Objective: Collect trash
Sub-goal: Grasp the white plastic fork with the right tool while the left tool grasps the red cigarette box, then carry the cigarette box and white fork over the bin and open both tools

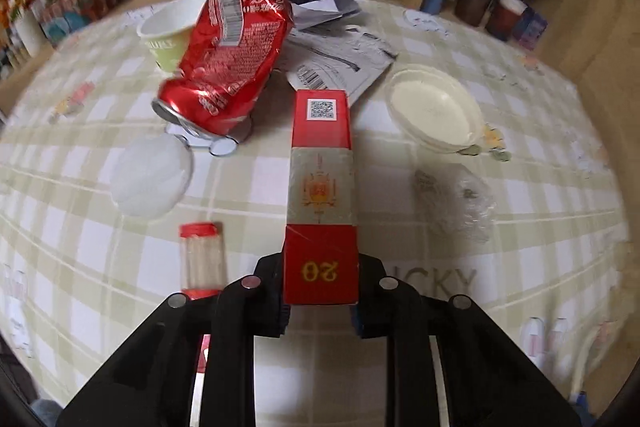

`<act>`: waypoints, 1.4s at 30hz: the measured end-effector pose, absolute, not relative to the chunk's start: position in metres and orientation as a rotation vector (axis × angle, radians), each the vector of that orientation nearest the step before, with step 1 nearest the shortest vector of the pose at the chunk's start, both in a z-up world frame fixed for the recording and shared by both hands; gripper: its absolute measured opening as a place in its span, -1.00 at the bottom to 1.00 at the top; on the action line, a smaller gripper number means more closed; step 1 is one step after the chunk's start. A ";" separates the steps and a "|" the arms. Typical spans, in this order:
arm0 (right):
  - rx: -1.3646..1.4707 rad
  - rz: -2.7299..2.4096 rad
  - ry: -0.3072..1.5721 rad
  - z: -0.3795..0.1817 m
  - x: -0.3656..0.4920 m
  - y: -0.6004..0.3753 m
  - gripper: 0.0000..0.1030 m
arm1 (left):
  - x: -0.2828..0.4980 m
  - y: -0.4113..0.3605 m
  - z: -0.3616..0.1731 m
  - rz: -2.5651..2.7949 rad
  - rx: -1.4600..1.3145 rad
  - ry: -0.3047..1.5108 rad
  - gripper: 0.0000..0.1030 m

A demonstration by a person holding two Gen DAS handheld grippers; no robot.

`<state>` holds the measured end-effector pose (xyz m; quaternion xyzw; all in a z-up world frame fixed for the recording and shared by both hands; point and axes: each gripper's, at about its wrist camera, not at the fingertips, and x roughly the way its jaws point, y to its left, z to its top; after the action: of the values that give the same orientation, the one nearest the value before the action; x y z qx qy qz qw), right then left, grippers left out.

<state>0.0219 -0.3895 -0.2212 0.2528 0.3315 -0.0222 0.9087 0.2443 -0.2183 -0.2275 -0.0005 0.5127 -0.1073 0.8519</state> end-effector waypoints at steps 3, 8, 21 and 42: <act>0.526 -0.032 0.697 -0.219 0.025 -0.387 -0.69 | 0.237 -0.209 -0.216 -0.296 -0.040 1.072 -0.58; 0.515 0.008 0.683 -0.202 0.027 -0.371 -0.70 | 0.196 -0.174 -0.171 -0.420 -0.110 1.021 -0.58; 0.405 0.182 0.694 -0.175 -0.027 -0.269 -0.69 | 0.055 -0.043 -0.142 -0.602 -0.117 0.971 -0.58; 0.361 0.207 0.781 -0.194 -0.052 -0.229 -0.69 | 0.010 -0.026 -0.258 -0.629 -0.032 1.230 -0.57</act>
<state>-0.0517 -0.2292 -0.1936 0.1748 0.3777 0.1000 0.9038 0.0104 -0.0256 -0.2582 -0.0148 0.5673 -0.2899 0.7707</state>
